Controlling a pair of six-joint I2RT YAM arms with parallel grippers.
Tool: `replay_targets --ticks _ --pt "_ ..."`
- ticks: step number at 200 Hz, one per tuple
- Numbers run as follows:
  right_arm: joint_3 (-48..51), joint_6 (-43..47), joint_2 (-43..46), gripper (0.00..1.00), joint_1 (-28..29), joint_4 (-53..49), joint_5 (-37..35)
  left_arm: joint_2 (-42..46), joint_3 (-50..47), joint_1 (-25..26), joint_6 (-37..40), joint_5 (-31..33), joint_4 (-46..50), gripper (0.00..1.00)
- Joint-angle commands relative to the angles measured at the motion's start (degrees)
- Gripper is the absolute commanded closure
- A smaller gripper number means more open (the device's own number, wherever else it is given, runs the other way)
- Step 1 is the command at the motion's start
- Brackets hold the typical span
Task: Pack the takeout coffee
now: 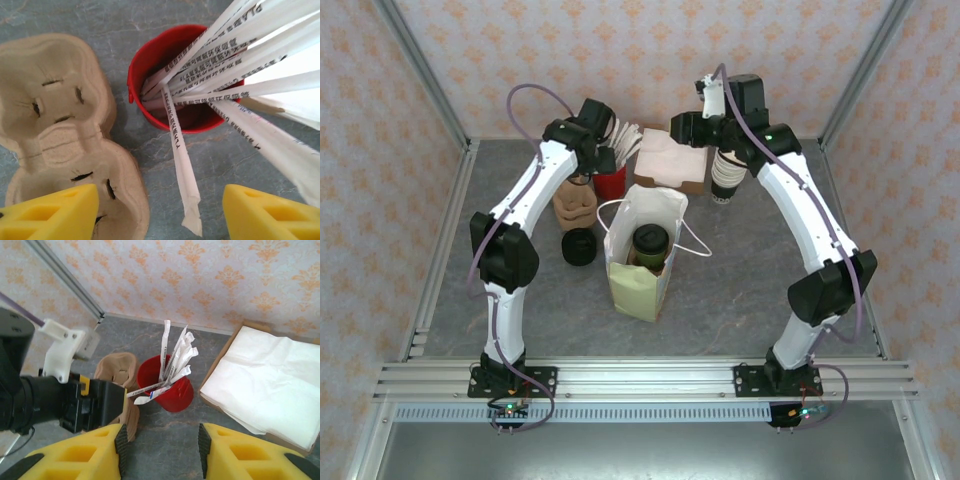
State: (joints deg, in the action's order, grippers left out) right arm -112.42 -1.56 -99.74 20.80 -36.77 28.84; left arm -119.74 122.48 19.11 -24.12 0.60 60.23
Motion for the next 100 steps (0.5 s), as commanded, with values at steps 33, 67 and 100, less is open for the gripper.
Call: replay_targets --ticks 33,67,100 --pt "-3.07 -5.39 -1.24 0.57 -0.16 -3.41 -1.97 0.03 0.83 0.56 -0.32 -0.56 0.81 0.44" --pt "-2.83 -6.50 -0.91 0.57 -0.21 -4.35 -2.58 -1.00 1.87 1.36 -0.55 -0.08 0.41 0.50" --pt "-3.22 -6.48 -0.36 0.57 -0.15 -6.74 -4.09 -2.55 3.34 1.43 -0.74 0.01 0.09 0.55"
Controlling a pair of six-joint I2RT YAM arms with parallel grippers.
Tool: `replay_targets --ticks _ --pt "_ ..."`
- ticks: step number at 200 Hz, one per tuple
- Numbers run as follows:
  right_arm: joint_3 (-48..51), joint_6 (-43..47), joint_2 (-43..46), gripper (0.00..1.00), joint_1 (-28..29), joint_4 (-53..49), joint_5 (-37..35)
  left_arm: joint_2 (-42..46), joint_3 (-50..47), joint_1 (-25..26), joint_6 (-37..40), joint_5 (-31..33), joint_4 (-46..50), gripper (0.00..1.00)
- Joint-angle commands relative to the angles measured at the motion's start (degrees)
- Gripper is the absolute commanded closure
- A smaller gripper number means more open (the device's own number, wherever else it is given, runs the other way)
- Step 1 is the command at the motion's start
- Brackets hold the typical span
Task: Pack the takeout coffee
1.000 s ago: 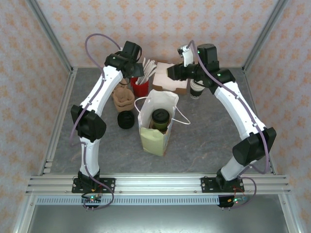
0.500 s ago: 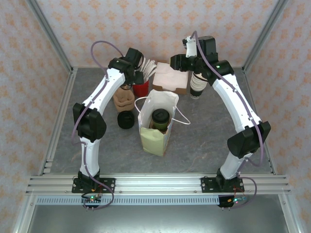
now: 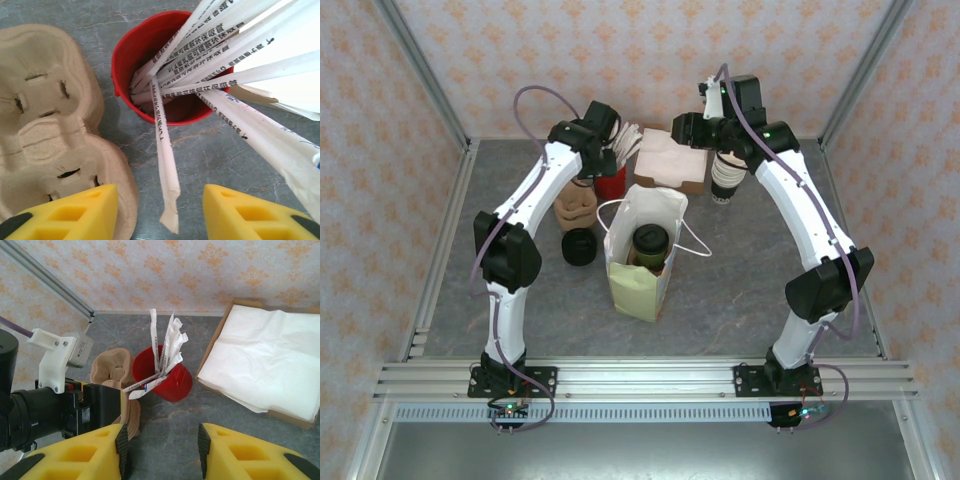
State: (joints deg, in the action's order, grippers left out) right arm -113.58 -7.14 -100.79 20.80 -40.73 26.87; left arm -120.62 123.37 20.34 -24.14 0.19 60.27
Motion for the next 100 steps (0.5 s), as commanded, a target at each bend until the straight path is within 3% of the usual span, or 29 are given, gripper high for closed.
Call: replay_targets --ticks 1,100 --pt "-2.12 -0.89 0.69 0.57 -0.15 -2.78 -2.20 -1.74 2.51 0.26 -0.73 0.43 0.03 0.55" --pt "1.52 -0.30 4.39 0.55 -0.20 -2.33 -3.25 -5.24 6.53 0.32 -0.97 1.95 1.51 0.57"
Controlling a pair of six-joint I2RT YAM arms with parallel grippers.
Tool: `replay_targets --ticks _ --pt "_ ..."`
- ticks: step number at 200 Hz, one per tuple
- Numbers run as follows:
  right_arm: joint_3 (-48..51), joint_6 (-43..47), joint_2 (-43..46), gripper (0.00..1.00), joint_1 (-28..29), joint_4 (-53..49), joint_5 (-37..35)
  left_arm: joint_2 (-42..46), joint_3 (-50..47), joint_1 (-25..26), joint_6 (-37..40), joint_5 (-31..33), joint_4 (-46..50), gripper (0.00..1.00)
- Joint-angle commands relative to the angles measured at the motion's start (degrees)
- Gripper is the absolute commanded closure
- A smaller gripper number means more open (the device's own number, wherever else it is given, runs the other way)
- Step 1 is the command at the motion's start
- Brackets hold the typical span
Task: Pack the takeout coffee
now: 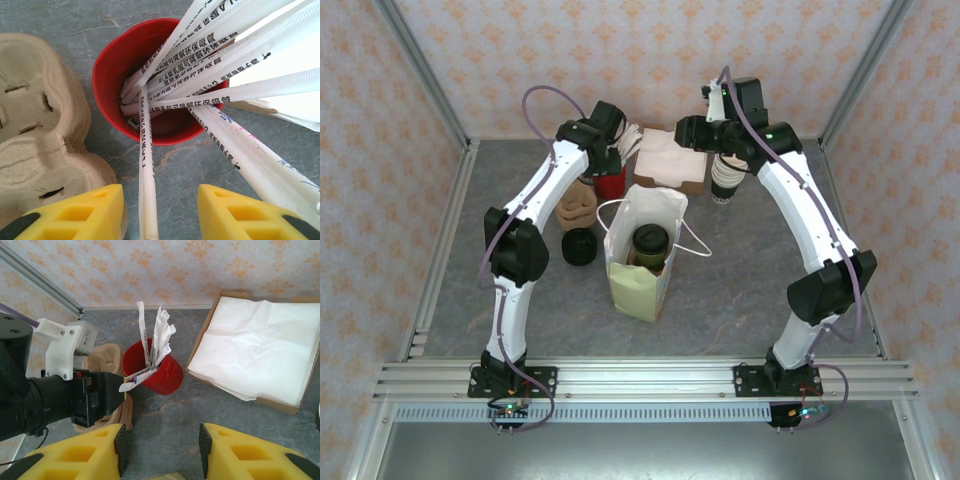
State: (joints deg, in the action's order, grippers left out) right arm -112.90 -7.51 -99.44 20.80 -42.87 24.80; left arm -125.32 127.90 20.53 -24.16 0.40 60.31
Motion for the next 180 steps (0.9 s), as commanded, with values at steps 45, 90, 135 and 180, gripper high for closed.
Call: replay_targets --ticks 45,90,135,180 --pt "3.70 1.77 4.90 0.55 -0.16 0.21 -2.02 -1.33 1.65 0.12 -1.46 3.35 1.73 0.60" --pt "4.10 1.44 5.12 0.56 -0.19 0.30 -2.53 -1.85 1.30 0.08 -2.12 3.98 1.65 0.62" --pt "4.44 2.35 4.97 0.57 -0.17 0.12 -0.89 -2.48 2.51 0.03 -2.18 2.93 1.78 0.70" --pt "4.57 2.54 4.95 0.57 -0.14 0.45 -1.33 -1.77 3.94 0.03 -1.51 3.91 3.25 0.80"
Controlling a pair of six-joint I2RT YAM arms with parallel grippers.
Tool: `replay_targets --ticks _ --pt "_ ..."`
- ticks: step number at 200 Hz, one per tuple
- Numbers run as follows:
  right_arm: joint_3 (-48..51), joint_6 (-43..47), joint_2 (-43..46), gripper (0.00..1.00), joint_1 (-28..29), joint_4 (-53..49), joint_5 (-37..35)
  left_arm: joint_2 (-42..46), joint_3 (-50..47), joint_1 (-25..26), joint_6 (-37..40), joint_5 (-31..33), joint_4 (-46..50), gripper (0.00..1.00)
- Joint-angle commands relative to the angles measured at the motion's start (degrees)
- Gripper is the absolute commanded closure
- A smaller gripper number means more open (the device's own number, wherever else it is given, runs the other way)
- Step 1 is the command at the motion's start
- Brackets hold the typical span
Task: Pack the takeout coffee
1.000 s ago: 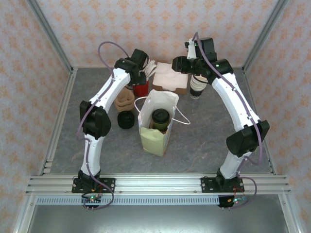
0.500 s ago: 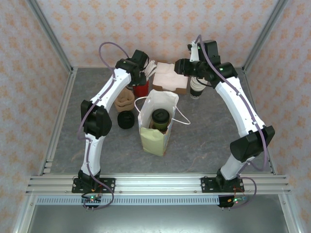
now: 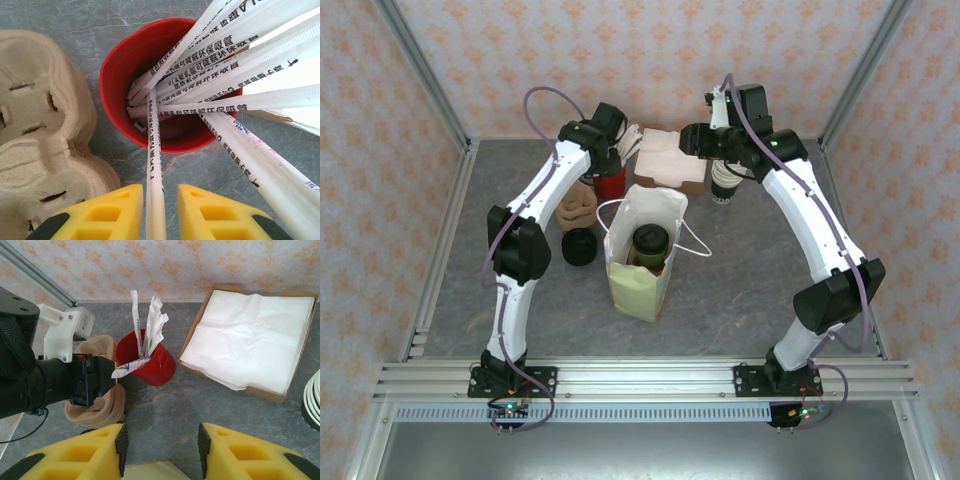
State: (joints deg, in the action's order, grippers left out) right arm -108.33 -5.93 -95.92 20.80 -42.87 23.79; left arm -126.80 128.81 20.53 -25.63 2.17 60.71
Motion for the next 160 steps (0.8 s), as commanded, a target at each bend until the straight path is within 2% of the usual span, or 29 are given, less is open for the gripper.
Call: replay_targets --ticks 1,58,160 --pt "-0.02 0.95 1.43 0.57 -0.19 0.43 -0.32 -0.33 3.11 0.03 -0.04 2.18 2.93 0.80" --pt "-0.97 2.09 0.29 0.60 -0.15 0.93 -0.72 1.79 5.91 0.03 0.37 2.59 5.71 0.91" --pt "-3.54 2.99 -2.59 0.60 -0.17 2.81 1.15 11.36 8.00 0.03 0.39 0.87 13.00 0.94"
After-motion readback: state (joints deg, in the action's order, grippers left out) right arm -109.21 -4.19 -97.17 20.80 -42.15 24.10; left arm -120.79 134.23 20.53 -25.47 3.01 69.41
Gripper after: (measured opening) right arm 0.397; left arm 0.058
